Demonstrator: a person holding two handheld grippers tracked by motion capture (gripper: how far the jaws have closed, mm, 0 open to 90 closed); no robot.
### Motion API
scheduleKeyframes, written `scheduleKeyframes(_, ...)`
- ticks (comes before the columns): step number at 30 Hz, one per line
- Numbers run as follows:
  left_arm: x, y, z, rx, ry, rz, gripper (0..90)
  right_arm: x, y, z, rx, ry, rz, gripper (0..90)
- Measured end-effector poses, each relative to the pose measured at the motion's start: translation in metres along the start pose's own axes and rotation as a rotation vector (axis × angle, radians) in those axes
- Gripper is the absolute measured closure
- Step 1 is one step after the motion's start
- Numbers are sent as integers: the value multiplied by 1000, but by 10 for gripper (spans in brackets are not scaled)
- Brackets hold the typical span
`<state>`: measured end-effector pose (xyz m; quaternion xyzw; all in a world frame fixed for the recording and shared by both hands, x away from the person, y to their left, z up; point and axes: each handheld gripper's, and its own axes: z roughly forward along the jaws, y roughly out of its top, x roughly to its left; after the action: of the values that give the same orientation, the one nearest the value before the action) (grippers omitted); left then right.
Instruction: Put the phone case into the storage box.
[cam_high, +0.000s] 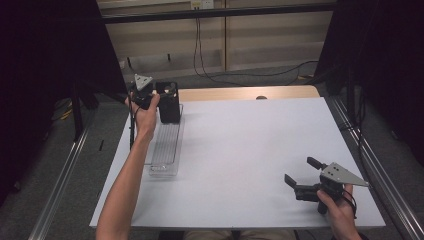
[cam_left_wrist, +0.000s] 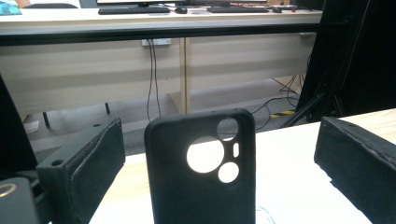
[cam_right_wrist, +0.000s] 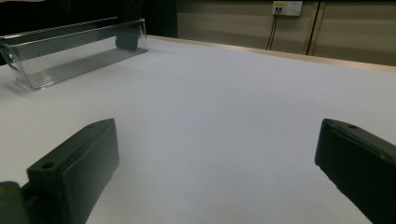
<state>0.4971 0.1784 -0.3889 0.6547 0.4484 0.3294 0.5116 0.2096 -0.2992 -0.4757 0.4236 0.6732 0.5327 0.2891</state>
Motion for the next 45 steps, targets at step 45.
scheduleKeyframes(45, 11, 7, 44, 367, -69, -95, 35, 1, 0, 2, 10, 14, 0, 0)
